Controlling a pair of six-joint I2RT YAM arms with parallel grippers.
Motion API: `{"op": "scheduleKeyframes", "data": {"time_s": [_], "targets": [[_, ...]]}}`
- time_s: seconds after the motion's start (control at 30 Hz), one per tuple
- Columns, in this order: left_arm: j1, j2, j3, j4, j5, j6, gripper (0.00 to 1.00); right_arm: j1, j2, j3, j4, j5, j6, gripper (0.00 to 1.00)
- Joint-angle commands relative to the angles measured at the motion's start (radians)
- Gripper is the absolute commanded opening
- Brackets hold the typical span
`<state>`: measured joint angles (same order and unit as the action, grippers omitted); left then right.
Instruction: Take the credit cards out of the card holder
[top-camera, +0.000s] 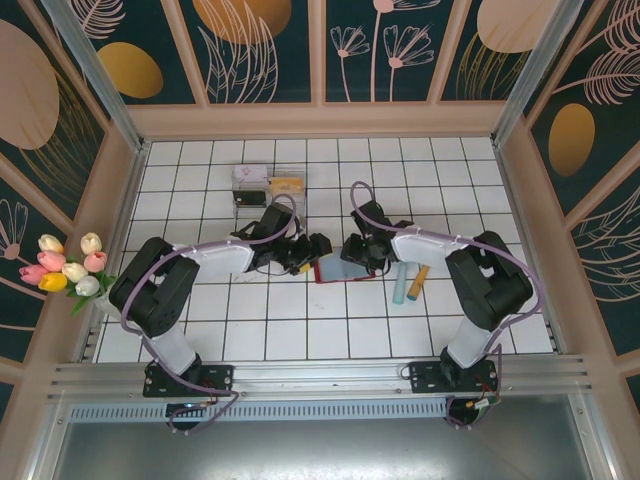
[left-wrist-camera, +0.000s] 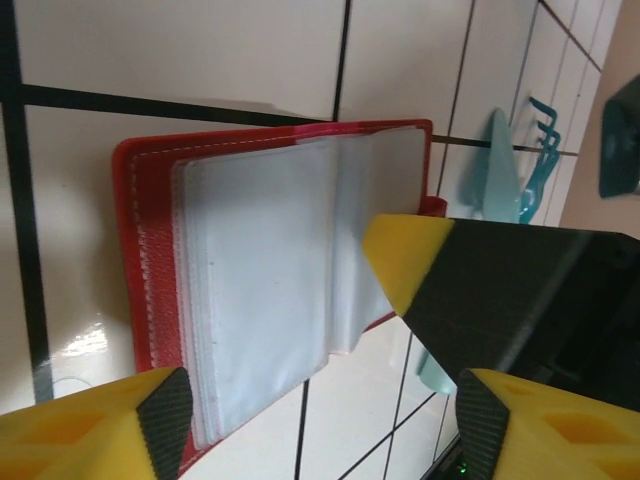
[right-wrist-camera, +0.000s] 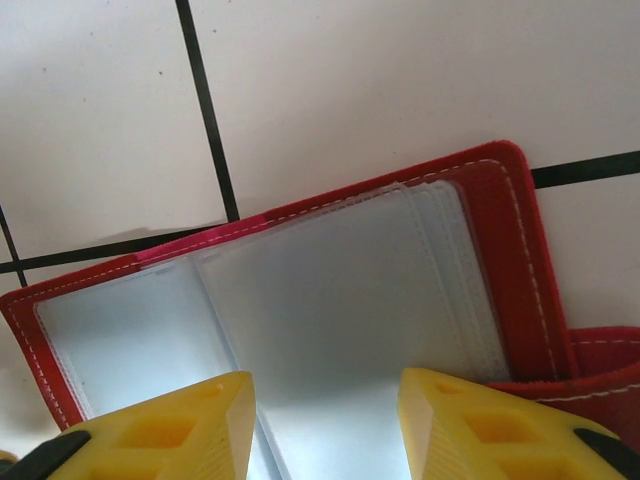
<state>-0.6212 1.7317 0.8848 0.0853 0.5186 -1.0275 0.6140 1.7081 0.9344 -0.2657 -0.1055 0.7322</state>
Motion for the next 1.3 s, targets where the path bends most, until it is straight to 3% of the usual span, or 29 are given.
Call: {"op": "scheduleKeyframes", "data": {"time_s": [0.0,0.23,0.47,0.9,1.1,1.27], "targets": [[-0.005,0.017,0.028,-0.005,-0.009,-0.001,0.7,0.044,0.046,-0.011,-0.044,-0.024,0.055,0.45],[-0.006,0.02,0.019,-0.052,-0.084,0.014,0.63,0.093,0.037,0.011,-0.072,0.002,0.141,0.43],[-0.005,0.032,0.037,-0.035,-0.03,0.022,0.48,0.071,-0.002,0.08,-0.183,0.135,0.087,0.44],[-0.015,0.066,0.04,-0.059,-0.02,0.03,0.37,0.064,0.024,0.093,-0.225,0.189,0.051,0.47],[-0.022,0.102,0.061,-0.056,0.005,0.034,0.37,0.064,0.05,0.053,-0.181,0.143,0.058,0.47],[-0.025,0.123,0.077,-0.078,-0.009,0.025,0.45,0.064,0.058,0.042,-0.17,0.136,0.058,0.47]]}}
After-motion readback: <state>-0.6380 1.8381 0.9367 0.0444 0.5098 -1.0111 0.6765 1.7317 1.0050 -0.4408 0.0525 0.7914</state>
